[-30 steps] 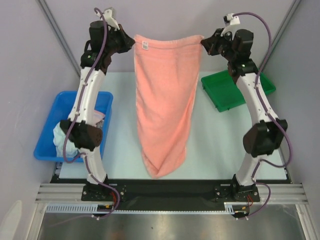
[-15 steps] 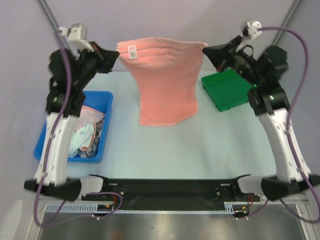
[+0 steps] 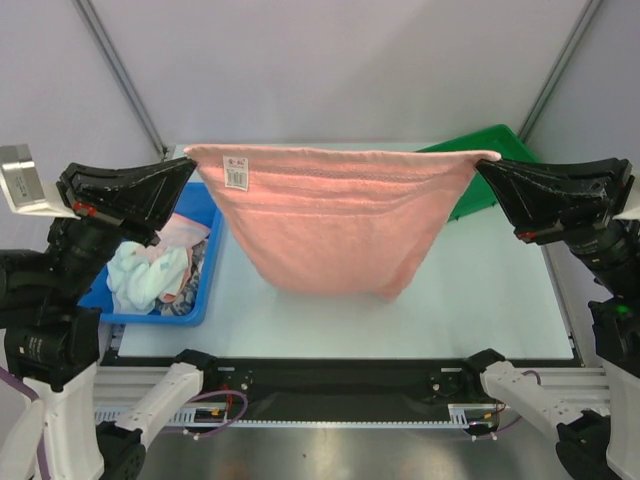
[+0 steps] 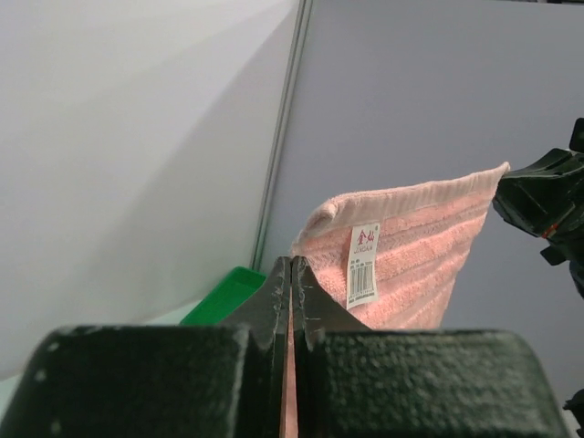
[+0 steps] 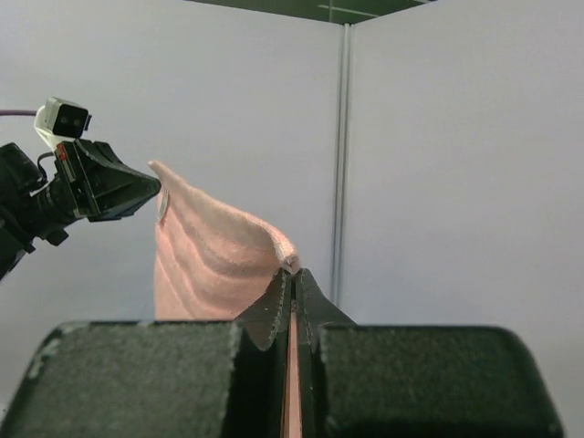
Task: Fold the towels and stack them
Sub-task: Flatten out the crumpled towel, then fold the towel
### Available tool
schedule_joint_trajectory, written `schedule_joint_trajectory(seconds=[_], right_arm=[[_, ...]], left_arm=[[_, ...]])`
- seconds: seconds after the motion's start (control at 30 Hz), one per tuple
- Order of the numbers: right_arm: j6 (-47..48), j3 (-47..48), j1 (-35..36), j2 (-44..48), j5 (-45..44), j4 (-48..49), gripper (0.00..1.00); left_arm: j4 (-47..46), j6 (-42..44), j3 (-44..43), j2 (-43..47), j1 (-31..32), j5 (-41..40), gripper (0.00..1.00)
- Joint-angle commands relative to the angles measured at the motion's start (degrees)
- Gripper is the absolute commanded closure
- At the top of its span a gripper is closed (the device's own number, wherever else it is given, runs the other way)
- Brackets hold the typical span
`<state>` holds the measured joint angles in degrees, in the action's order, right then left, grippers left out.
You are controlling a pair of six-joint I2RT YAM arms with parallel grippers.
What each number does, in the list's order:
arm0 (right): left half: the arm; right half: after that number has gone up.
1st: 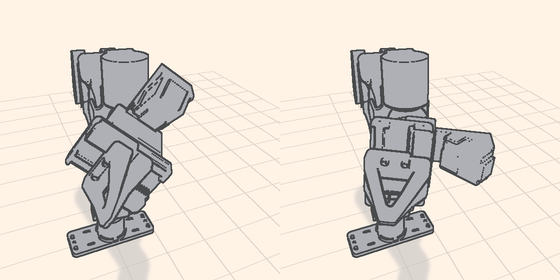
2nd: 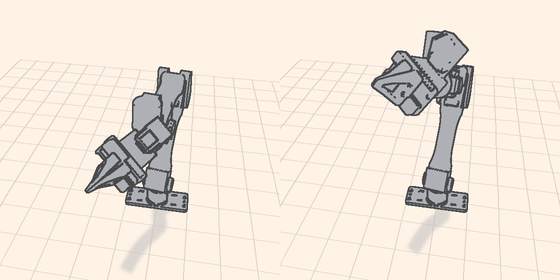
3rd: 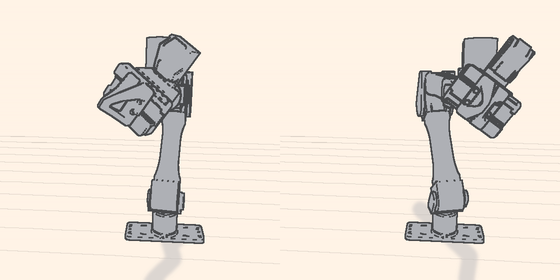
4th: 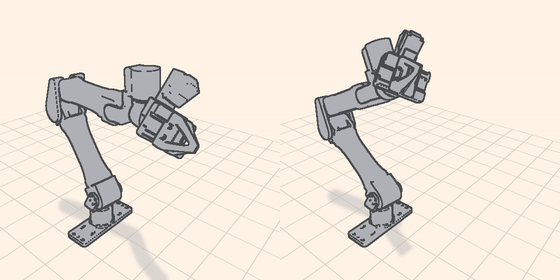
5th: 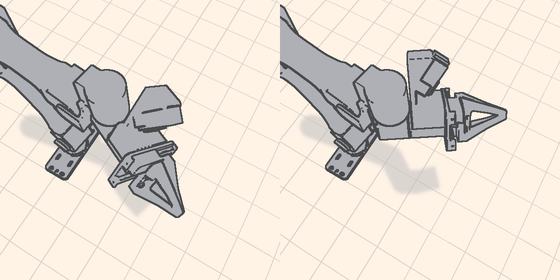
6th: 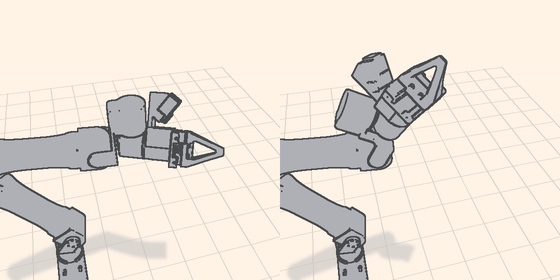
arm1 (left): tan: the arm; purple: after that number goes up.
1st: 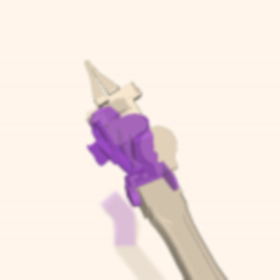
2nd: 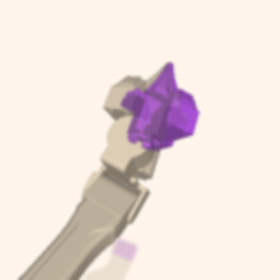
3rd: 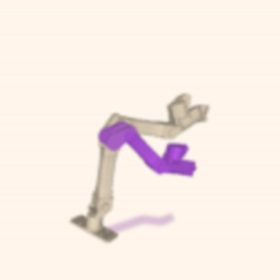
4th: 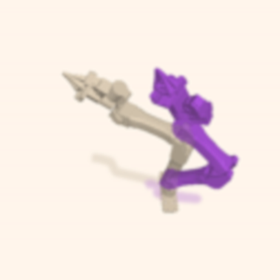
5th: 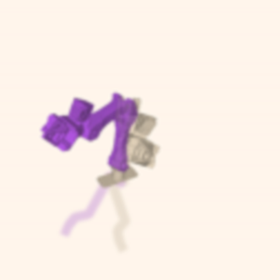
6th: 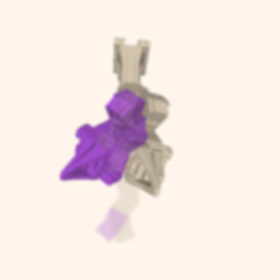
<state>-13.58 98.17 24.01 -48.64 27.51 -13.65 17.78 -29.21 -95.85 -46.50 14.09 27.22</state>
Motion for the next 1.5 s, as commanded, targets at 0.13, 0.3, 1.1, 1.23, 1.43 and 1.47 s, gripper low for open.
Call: schedule_joint_trajectory(seconds=[0.13,0.3,1.1,1.23,1.43,1.47], right_arm=[[-1.5,3.8,0.1,-7.4,-3.6,-0.8,1.00],[6.4,5.2,-0.4,-15.6,-10.5,1.1,1.00],[10.9,17.8,-17.2,-71.0,10.6,21.4,1.00],[11.2,12.8,-17.2,-68.8,10.2,22.4,1.00],[10.5,-1.1,-16.6,-61.3,9.9,24.5,1.00],[10.5,-3.3,-16.3,-58.3,9.8,24.5,1.00]], left_arm=[[1.7,-0.9,-3.4,-6.5,0.2,-1.2,1.00],[5.1,4.8,-9.2,-16.6,0.1,-9.5,1.00],[-8.7,15.8,-30.6,-74.4,-4.6,-13.6,1.00],[-15.0,18.1,-18.3,-68.0,-4.5,-15.0,1.00],[-15.9,19.8,-7.8,-62.1,-4.6,-14.0,1.00],[-15.9,19.8,-6.3,-60.0,-4.5,-13.1,1.00]])
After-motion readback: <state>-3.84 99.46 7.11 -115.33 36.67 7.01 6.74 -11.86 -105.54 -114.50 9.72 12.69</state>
